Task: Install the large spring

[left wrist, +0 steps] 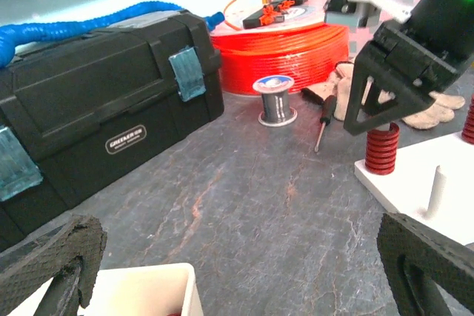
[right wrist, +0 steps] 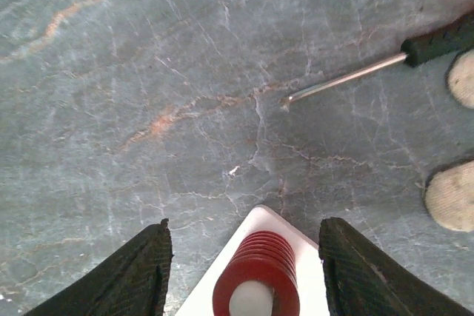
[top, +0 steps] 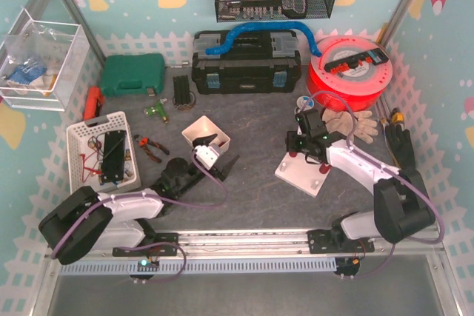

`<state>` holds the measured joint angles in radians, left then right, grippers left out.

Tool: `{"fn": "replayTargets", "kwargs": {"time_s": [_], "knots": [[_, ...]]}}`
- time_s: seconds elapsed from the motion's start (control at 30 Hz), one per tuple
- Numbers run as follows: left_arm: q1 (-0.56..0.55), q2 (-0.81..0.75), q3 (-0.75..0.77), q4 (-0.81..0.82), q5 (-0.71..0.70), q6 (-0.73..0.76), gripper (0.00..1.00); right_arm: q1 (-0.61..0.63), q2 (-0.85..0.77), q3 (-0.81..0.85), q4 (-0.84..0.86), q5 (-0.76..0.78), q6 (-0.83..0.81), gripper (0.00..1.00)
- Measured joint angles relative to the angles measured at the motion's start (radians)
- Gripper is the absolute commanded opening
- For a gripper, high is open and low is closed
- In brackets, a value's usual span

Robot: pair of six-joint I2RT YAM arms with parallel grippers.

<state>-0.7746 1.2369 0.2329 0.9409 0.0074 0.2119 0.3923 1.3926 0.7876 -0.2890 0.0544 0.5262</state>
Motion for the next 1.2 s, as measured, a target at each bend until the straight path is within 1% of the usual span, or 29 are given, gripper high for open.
{"fn": "replayTargets", "kwargs": {"time_s": [0.1, 0.2, 0.27, 0.33, 0.47, 0.6, 0.67, 0.77, 0.83, 0.9, 1.0, 1.07, 1.2], "knots": [[0.000, -0.012, 0.008, -0.029, -0.017, -0.016, 0.99, 0.000, -0.059, 0.002, -0.010, 0.001, -0.004, 0.70], [0.000, -0.055, 0.021, -0.080, -0.068, -0.066, 0.99, 0.000, -0.147, 0.007, -0.018, -0.014, -0.023, 0.80], [0.000, -0.102, 0.058, -0.162, -0.111, -0.118, 0.99, 0.000, -0.220, 0.007, -0.018, -0.026, -0.040, 0.92], [0.000, -0.143, 0.121, -0.269, -0.145, -0.176, 0.99, 0.000, -0.281, 0.007, -0.018, -0.036, -0.057, 0.98], [0.000, -0.213, 0.258, -0.470, -0.209, -0.291, 0.99, 0.000, -0.362, 0.006, -0.018, -0.047, -0.068, 0.99], [0.024, -0.261, 0.320, -0.636, -0.256, -0.438, 0.99, 0.000, -0.404, -0.024, 0.010, -0.090, -0.065, 0.99], [0.075, -0.266, 0.343, -0.722, -0.243, -0.531, 0.99, 0.000, -0.411, -0.047, 0.025, -0.120, -0.066, 0.98], [0.200, -0.265, 0.357, -0.807, -0.163, -0.647, 0.99, 0.000, -0.409, -0.071, 0.045, -0.147, -0.072, 0.98], [0.271, -0.253, 0.358, -0.848, -0.140, -0.713, 0.99, 0.000, -0.409, -0.080, 0.062, -0.145, -0.078, 0.98], [0.306, -0.232, 0.359, -0.886, -0.138, -0.763, 0.99, 0.000, -0.409, -0.092, 0.091, -0.134, -0.082, 0.98], [0.310, -0.202, 0.369, -0.930, -0.148, -0.799, 0.99, 0.000, -0.417, -0.136, 0.156, -0.116, -0.083, 0.97], [0.311, -0.181, 0.397, -0.962, -0.167, -0.824, 0.97, 0.000, -0.422, -0.167, 0.192, -0.104, -0.077, 0.97], [0.317, -0.152, 0.460, -0.977, -0.200, -0.912, 0.82, 0.000, -0.424, -0.194, 0.260, -0.077, -0.072, 0.96]]}}
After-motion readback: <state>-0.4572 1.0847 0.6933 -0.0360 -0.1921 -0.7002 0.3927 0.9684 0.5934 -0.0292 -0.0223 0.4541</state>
